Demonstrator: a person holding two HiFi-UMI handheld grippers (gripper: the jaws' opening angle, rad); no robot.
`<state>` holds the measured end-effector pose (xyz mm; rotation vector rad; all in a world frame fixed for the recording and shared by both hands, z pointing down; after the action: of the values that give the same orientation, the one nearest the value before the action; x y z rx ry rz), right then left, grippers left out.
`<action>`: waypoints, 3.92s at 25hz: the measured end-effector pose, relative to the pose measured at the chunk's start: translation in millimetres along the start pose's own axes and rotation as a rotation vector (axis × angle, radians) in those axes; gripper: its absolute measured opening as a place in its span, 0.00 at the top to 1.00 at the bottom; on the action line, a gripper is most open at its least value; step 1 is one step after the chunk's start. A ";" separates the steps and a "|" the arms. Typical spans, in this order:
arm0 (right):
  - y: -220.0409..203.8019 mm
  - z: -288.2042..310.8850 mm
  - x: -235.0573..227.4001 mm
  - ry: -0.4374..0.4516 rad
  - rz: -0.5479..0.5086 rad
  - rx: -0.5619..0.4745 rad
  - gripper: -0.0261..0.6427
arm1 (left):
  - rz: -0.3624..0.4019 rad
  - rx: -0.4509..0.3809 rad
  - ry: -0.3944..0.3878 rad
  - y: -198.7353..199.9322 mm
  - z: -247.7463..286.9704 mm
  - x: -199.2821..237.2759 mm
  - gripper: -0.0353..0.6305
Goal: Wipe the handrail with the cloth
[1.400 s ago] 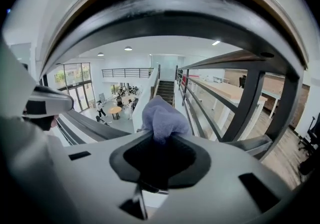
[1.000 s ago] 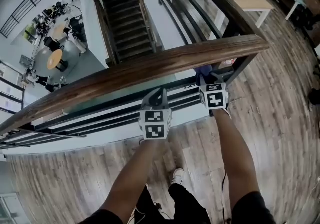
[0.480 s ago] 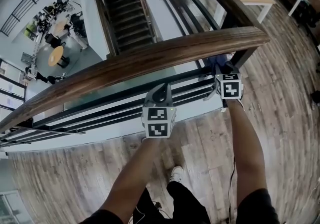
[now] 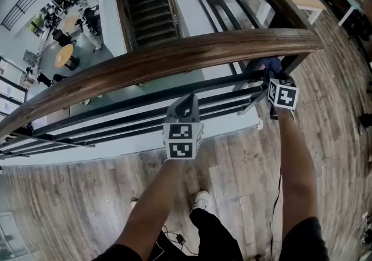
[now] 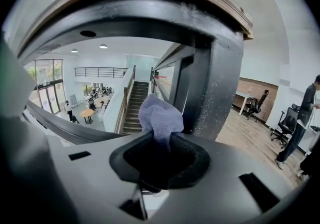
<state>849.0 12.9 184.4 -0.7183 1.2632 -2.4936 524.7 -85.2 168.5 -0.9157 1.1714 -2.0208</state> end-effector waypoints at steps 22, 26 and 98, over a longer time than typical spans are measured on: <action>-12.9 -144.0 415.2 0.257 0.093 -0.344 0.85 | -0.034 -0.113 0.189 -106.1 -206.2 304.0 0.94; -27.2 -132.4 526.1 0.323 0.000 -0.424 0.85 | -0.035 -0.220 0.249 -135.7 -235.1 391.1 0.94; 57.3 -122.7 994.5 0.662 -0.104 -0.560 0.85 | 0.073 -0.494 0.439 -188.2 -375.8 662.1 0.94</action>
<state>-57.3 -367.7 387.4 -0.0183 2.2508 -2.5613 -184.8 -352.6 368.4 -0.6420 1.9757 -1.9618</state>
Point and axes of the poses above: the fingertips, and each gripper's own axes: z forward along the fingers, x to its left, y out of its top, the point moved 3 cm from there along -z, backward along the fingers, and after that the axes turned 10 degrees about -z, right-handed, at the moved point
